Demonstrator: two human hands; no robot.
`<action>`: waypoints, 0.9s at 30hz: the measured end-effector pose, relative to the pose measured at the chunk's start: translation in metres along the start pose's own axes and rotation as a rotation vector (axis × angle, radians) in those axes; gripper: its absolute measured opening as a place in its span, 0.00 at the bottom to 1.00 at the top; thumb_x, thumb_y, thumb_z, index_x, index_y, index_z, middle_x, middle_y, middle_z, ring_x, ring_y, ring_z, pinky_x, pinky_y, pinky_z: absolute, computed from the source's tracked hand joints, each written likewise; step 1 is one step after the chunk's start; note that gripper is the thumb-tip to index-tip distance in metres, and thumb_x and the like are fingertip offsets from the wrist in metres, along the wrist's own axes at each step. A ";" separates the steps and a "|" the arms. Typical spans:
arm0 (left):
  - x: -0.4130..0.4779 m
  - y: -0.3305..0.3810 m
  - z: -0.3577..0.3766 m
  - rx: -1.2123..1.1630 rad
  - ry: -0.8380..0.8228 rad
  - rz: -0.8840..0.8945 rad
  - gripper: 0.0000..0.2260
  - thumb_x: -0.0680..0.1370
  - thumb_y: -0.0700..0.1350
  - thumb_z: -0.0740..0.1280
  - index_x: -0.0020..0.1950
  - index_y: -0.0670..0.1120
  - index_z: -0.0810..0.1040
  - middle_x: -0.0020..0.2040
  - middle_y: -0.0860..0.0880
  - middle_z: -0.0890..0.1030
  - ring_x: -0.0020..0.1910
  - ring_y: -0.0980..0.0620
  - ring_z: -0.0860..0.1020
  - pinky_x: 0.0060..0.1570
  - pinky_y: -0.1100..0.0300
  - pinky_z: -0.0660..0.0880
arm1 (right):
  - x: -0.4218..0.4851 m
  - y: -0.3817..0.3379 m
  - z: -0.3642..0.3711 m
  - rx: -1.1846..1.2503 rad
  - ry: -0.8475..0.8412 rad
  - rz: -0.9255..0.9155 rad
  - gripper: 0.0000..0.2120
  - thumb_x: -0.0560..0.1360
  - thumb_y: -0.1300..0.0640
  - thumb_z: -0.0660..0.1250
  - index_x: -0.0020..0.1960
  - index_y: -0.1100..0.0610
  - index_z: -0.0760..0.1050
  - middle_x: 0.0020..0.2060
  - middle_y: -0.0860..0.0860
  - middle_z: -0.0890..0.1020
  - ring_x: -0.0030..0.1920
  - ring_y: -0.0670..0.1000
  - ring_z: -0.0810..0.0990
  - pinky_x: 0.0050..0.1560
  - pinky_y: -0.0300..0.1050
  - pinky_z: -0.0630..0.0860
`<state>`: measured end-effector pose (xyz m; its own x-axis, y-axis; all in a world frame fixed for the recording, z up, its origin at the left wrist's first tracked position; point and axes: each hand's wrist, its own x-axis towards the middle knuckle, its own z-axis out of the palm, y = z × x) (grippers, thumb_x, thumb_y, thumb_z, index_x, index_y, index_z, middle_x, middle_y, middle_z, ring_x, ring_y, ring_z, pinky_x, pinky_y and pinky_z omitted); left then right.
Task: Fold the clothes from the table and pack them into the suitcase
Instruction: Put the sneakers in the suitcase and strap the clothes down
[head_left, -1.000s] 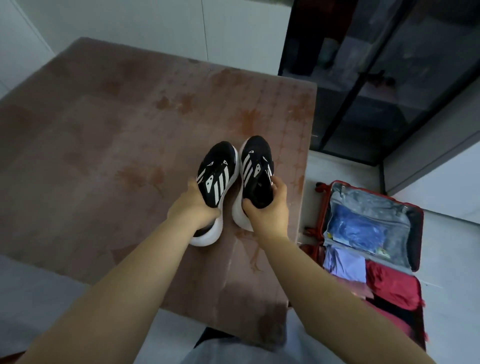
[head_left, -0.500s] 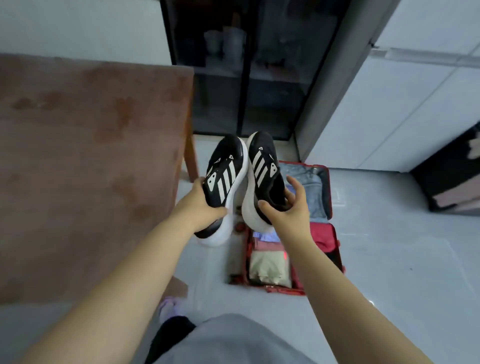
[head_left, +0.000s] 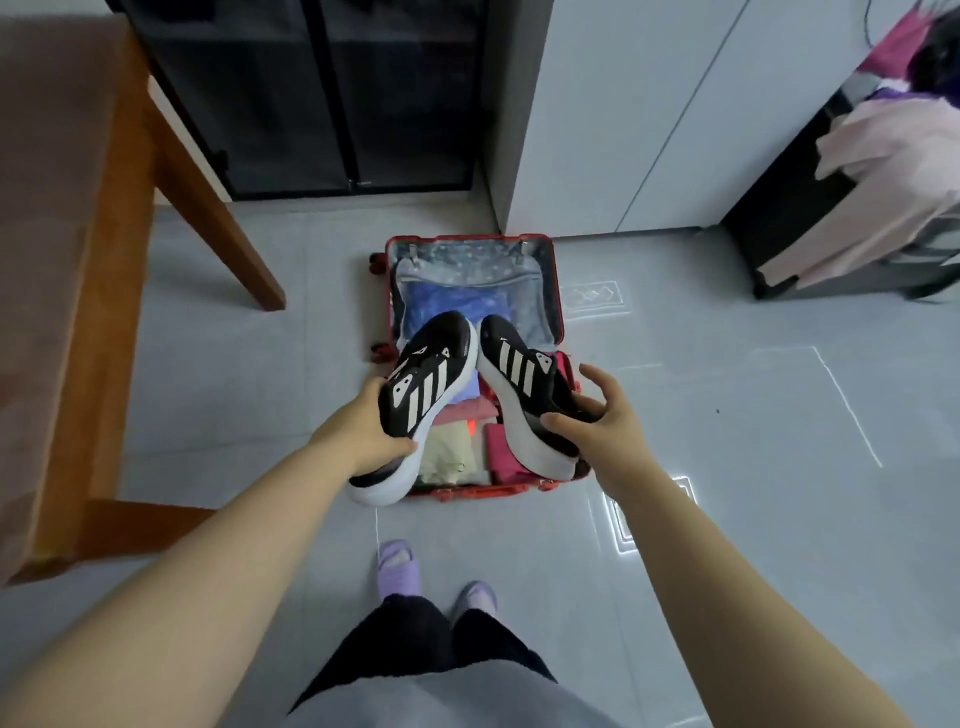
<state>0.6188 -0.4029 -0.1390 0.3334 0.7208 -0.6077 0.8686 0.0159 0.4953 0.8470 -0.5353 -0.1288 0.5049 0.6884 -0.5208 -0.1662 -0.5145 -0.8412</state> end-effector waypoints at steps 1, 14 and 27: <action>0.006 -0.002 0.001 0.032 -0.003 -0.002 0.37 0.69 0.48 0.75 0.72 0.50 0.58 0.63 0.47 0.75 0.58 0.44 0.75 0.53 0.56 0.69 | 0.006 0.004 -0.005 0.012 0.002 0.023 0.36 0.66 0.66 0.75 0.69 0.47 0.65 0.56 0.54 0.80 0.55 0.54 0.81 0.57 0.54 0.77; 0.100 -0.023 0.022 0.254 -0.201 -0.109 0.34 0.64 0.53 0.76 0.66 0.49 0.65 0.60 0.48 0.77 0.56 0.46 0.76 0.52 0.56 0.73 | 0.105 0.047 -0.067 -0.122 0.000 0.246 0.32 0.66 0.70 0.74 0.63 0.49 0.68 0.50 0.53 0.82 0.50 0.55 0.81 0.48 0.45 0.75; 0.265 -0.058 0.142 0.207 -0.565 -0.177 0.32 0.62 0.48 0.78 0.63 0.54 0.69 0.57 0.55 0.77 0.56 0.54 0.76 0.57 0.61 0.73 | 0.280 0.182 -0.121 -0.379 -0.312 0.334 0.32 0.63 0.67 0.77 0.58 0.42 0.70 0.52 0.49 0.79 0.48 0.50 0.81 0.45 0.38 0.78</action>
<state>0.7091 -0.3113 -0.4167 0.2712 0.2405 -0.9320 0.9625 -0.0735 0.2612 1.0602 -0.4982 -0.4101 0.1946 0.5464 -0.8146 0.0697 -0.8361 -0.5441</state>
